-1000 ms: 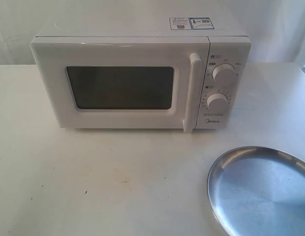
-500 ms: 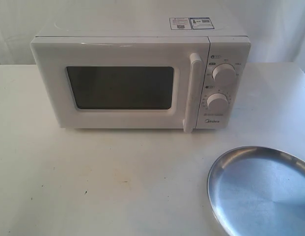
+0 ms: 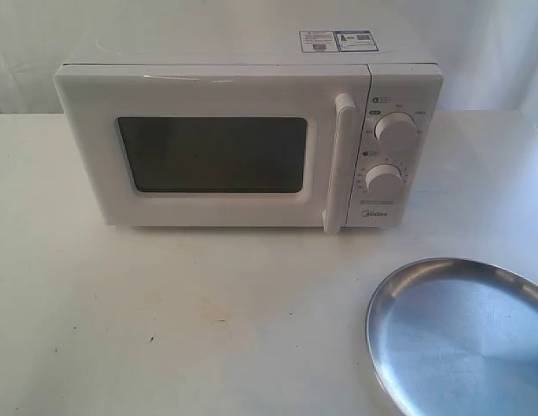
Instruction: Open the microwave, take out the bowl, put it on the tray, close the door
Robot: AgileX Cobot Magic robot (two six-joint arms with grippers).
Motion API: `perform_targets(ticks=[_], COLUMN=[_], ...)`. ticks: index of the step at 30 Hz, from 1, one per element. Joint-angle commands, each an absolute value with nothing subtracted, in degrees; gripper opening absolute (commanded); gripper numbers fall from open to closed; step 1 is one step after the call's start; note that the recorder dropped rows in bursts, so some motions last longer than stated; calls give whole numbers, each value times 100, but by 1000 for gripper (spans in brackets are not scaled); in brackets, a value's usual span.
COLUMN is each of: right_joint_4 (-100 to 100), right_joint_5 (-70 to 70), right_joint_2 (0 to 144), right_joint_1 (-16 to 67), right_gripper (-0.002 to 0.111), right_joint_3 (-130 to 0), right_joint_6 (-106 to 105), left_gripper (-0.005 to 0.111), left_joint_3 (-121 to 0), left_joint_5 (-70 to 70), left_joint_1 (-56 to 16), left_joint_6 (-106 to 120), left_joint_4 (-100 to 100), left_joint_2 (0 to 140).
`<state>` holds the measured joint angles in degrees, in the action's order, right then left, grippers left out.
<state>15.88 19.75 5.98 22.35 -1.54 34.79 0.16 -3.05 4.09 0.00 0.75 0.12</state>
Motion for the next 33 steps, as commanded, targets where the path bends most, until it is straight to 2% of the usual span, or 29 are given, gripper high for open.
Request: perform_targets(ticks=[1, 9, 14, 18, 25, 29, 33], right_joint_4=[2650, 4355, 4261, 3211, 3355, 4057, 4567], right_joint_5=[2485, 3519, 4524, 5432, 5841, 6051, 6327], right_joint_2=[1390, 4535, 6769, 8040, 9266, 9469, 9469], right_joint_1=[2412, 2412, 2397, 2397, 2397, 2333, 1898], right_gripper=[0, 0, 0, 0, 0, 0, 0], right_joint_3=[-747, -1601, -1695, -1695, -2285, -2499, -2620], right_joint_6=[3762, 3762, 2612, 1795, 1357, 1448, 1863], left_gripper=[0, 0, 0, 0, 0, 0, 0], left_joint_3=[0, 0, 0, 0, 0, 0, 0], left_joint_5=[-300, -300, -300, -300, -300, -300, -300], left_joint_1=[396, 396, 396, 396, 396, 396, 396], left_joint_6=[0, 0, 0, 0, 0, 0, 0], left_joint_4=[40, 40, 40, 40, 40, 40, 40], left_joint_2=[0, 0, 0, 0, 0, 0, 0])
